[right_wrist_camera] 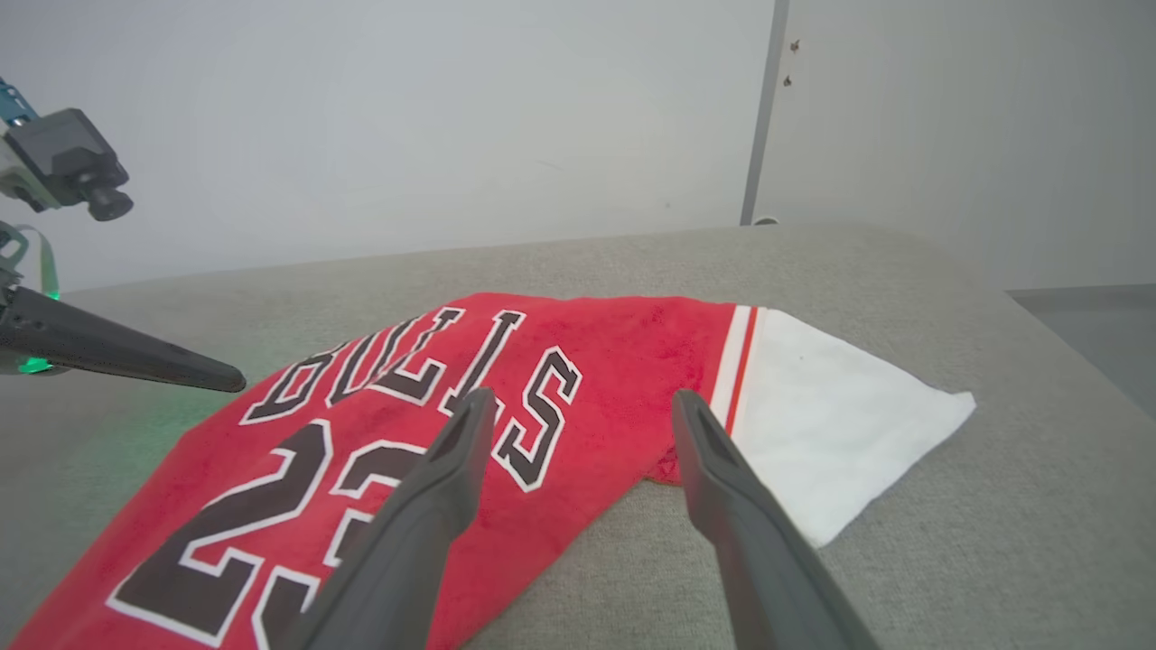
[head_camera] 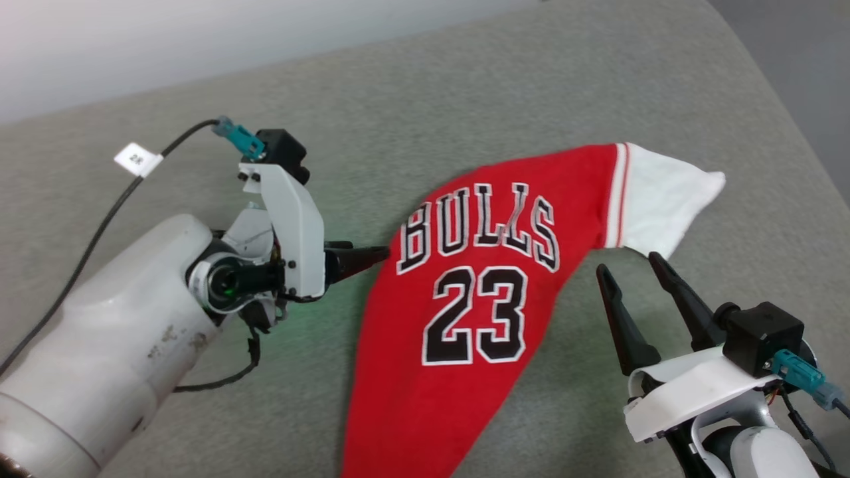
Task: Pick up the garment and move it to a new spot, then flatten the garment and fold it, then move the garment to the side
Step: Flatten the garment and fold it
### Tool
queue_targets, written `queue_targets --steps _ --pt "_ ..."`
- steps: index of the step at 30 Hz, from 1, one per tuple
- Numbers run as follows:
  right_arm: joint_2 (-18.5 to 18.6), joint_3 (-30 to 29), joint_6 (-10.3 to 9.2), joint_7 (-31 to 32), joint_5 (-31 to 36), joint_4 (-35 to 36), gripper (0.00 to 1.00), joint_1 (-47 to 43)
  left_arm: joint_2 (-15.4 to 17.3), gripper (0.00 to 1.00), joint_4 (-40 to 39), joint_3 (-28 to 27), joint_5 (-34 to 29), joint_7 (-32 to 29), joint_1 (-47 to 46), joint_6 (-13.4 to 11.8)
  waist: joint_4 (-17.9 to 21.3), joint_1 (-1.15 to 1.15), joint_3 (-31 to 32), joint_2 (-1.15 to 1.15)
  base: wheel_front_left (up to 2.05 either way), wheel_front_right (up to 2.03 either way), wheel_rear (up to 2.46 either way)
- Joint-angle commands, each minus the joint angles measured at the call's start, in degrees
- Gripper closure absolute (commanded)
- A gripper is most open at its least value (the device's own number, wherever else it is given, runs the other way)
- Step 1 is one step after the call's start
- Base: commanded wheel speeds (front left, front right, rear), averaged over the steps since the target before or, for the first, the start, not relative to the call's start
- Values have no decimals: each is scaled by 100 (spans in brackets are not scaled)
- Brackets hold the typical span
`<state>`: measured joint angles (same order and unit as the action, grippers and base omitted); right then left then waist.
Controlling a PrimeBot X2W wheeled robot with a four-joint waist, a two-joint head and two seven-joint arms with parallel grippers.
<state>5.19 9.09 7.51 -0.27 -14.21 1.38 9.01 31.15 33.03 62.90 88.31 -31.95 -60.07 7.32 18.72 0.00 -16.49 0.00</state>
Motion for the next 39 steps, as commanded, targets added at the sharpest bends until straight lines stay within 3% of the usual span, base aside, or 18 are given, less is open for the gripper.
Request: queue_targets --steps 1,7,8,9,11,12,22,25,30,39 --pt "-21 10 -4 -47 -47 -18 0 83 -29 0 25 -3 2 1 -85 21 252 0 -201 0 0 0 0" --pt "-73 56 -4 -149 -59 -142 0 116 -154 0 130 -124 315 -96 93 26 399 0 -254 0 0 0 0" --pt "-78 54 -4 -159 -54 -151 0 123 -151 11 112 -155 355 -112 104 25 401 0 -252 0 0 0 0" --pt "-82 44 -4 -166 -45 -159 0 128 -155 58 101 -196 397 -114 128 26 398 0 -246 0 0 0 0" --pt "-91 18 -4 -166 -27 -171 0 127 -147 96 94 -255 388 -45 131 26 373 0 -221 0 0 0 0" --pt "-94 0 -4 -172 -18 -182 0 123 -125 99 100 -279 328 43 104 26 346 0 -191 0 0 0 0" --pt "-29 6 -4 -86 -35 -211 0 8 207 100 -209 -480 -209 1080 -176 23 69 0 172 0 0 0 0" --pt "-2 15 -4 -42 -49 -171 0 -13 293 100 -334 -312 -742 1475 -434 23 31 0 239 0 0 0 0" --pt "24 38 -5 11 -68 -102 0 -24 -78 100 -936 270 -1395 1797 -740 23 37 0 253 0 0 0 0" --pt "-55 68 -4 -72 -119 -104 0 -52 -1168 100 -1631 1026 -1923 1731 -462 22 252 0 22 0 0 0 0"
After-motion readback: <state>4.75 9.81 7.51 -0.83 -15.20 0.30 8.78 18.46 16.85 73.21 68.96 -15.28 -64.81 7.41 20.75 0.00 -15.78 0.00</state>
